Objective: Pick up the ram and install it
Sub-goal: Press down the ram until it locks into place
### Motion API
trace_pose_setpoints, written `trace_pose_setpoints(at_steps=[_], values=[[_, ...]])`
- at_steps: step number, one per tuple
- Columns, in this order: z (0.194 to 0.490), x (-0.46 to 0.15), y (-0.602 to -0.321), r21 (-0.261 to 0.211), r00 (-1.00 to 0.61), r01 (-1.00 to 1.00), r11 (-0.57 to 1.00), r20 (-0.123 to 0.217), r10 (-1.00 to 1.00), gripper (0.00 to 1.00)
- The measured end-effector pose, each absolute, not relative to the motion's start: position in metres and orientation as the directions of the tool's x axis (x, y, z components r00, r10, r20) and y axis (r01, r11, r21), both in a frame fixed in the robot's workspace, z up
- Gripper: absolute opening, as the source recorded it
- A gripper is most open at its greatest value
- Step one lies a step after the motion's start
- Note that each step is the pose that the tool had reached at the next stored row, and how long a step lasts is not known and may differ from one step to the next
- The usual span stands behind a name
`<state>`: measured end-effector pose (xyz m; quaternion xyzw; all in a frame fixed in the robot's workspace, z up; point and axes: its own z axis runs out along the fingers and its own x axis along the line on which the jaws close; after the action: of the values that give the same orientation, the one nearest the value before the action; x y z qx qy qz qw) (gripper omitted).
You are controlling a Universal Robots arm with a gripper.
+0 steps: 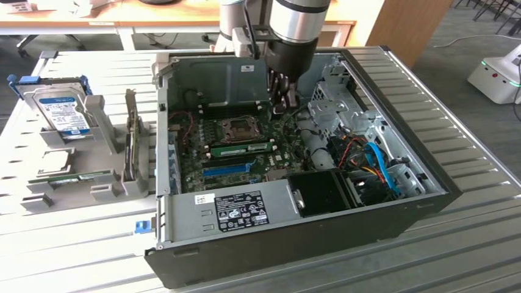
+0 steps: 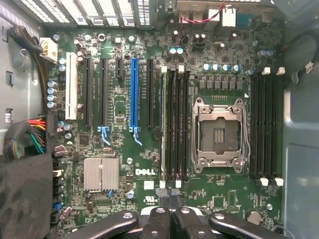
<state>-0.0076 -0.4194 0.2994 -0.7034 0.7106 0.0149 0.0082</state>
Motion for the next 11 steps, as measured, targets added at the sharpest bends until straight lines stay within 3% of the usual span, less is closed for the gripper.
trace_pose_setpoints(at_steps=[11], values=[[0.287, -0.008, -0.419, 0.010, -0.010, -1.000, 0.010, -0.033, -0.999, 0.11]])
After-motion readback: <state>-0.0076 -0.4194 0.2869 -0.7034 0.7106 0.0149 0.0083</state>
